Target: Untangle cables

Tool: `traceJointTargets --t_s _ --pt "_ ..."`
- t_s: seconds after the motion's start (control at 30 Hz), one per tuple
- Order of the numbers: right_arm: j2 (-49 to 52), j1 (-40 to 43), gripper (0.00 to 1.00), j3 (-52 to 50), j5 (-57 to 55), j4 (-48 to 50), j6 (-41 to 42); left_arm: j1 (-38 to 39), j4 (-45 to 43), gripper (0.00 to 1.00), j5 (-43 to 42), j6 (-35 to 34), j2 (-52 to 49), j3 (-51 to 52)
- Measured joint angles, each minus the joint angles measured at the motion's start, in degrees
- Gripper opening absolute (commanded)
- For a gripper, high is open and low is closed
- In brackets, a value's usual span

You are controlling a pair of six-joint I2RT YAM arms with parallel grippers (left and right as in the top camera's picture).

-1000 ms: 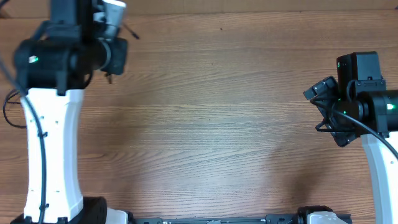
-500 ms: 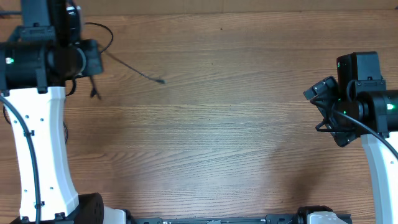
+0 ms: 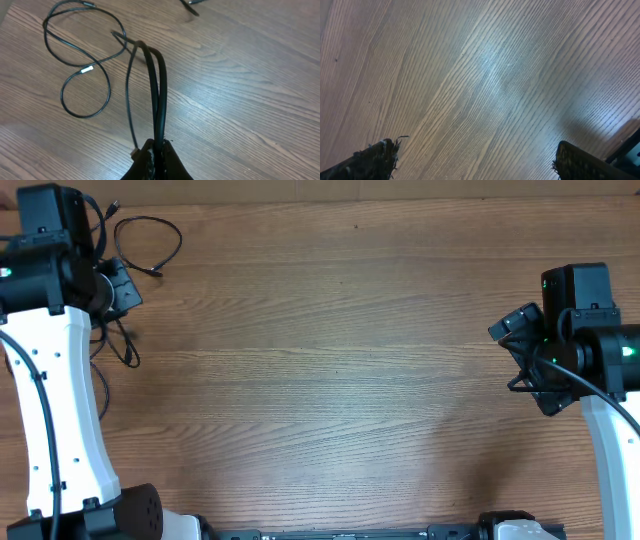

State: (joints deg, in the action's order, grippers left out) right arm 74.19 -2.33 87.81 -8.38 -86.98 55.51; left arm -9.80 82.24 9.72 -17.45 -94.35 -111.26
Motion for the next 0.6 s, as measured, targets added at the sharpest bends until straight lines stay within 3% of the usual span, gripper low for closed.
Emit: traceJointTargets --t_s 0.27,0.6 --pt "0.0 0.0 1.0 0.0 0.04 0.04 0.0 0.0 -8.39 0.04 -0.02 -0.02 -0.33 9.53" --pt "0.0 0.0 1.0 0.0 0.04 0.04 -0.02 0.0 -27.96 0.04 -0.07 -0.42 -0.44 27.43"
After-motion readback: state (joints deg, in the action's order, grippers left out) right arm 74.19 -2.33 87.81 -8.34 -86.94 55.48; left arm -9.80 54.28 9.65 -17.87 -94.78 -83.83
